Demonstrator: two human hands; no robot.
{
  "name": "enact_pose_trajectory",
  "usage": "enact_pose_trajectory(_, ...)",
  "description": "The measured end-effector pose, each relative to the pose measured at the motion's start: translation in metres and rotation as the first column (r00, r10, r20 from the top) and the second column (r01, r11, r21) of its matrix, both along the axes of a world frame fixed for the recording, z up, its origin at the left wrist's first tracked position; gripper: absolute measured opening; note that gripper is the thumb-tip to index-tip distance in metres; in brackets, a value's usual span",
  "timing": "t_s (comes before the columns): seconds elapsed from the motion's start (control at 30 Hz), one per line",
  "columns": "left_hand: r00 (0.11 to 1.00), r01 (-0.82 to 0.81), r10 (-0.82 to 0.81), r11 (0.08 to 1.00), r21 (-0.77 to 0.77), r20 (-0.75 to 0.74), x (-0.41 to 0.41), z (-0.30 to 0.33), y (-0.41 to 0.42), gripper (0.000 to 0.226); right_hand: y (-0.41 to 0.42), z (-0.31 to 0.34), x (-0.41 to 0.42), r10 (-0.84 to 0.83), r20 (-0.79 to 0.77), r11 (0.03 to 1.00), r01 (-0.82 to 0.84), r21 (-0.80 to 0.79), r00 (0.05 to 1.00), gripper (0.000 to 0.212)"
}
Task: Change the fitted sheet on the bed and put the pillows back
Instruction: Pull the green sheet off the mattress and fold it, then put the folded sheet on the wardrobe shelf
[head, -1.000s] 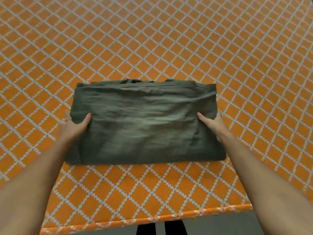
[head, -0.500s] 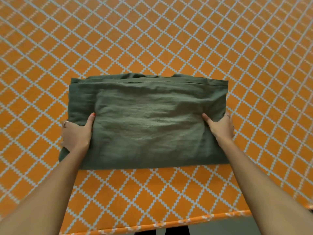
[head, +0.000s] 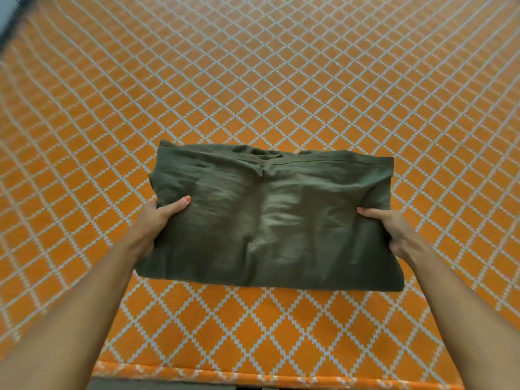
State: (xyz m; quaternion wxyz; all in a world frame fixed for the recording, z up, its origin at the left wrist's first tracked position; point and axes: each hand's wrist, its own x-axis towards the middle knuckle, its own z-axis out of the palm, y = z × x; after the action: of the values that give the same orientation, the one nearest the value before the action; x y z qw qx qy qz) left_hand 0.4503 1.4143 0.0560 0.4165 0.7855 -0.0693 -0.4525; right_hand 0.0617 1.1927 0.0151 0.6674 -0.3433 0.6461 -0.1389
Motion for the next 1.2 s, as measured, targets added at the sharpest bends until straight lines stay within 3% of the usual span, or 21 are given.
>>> enact_pose_trajectory(0.07,0.999,-0.041,0.042,0.999,-0.021,0.028,-0.009,0.029,0.021,0.053,0.012,0.029,0.005,0.026,0.029,0.999,-0.025,-0.031,0.999,0.035)
enact_pose_trajectory(0.13,0.995,-0.098,0.099,0.995,-0.037,0.034,-0.019,0.068,0.046,0.044,0.03,0.062,0.011,0.07,0.064,0.997,-0.067,-0.049,0.995,0.037)
enact_pose_trajectory(0.27,0.974,-0.194,0.202,0.978,-0.082,0.099,-0.027,0.14,0.106,0.038,0.067,0.119,0.026,0.154,0.164,0.987,-0.147,-0.057,0.974,0.071)
enact_pose_trajectory(0.4,0.94,-0.25,0.271,0.96,-0.123,0.207,-0.024,0.197,0.182,0.016,0.111,0.169,0.047,0.234,0.203,0.971,-0.217,-0.104,0.951,0.053)
enact_pose_trajectory(0.47,0.92,-0.291,0.317,0.947,-0.139,0.232,-0.017,0.222,0.218,0.014,0.131,0.187,0.063,0.288,0.222,0.957,-0.274,-0.089,0.932,0.057)
enact_pose_trajectory(0.57,0.879,-0.366,0.397,0.917,-0.159,0.265,0.0,0.247,0.272,0.021,0.157,0.211,0.1,0.392,0.227,0.92,-0.38,-0.097,0.892,0.08)
enact_pose_trajectory(0.63,0.853,-0.408,0.44,0.898,-0.167,0.281,0.017,0.258,0.311,0.041,0.176,0.227,0.136,0.463,0.216,0.886,-0.446,-0.126,0.86,0.086)
enact_pose_trajectory(0.77,0.802,-0.48,0.519,0.855,-0.197,0.297,0.057,0.262,0.391,0.045,0.23,0.256,0.22,0.522,0.159,0.849,-0.493,-0.19,0.838,0.058)
enact_pose_trajectory(0.93,0.728,-0.545,0.578,0.814,-0.202,0.368,0.124,0.263,0.504,0.066,0.329,0.279,0.332,0.59,0.115,0.796,-0.551,-0.251,0.8,0.03)
enact_pose_trajectory(1.2,0.597,-0.674,0.673,0.716,-0.181,0.437,0.215,0.267,0.631,0.056,0.46,0.295,0.495,0.701,0.092,0.702,-0.661,-0.267,0.707,0.01)
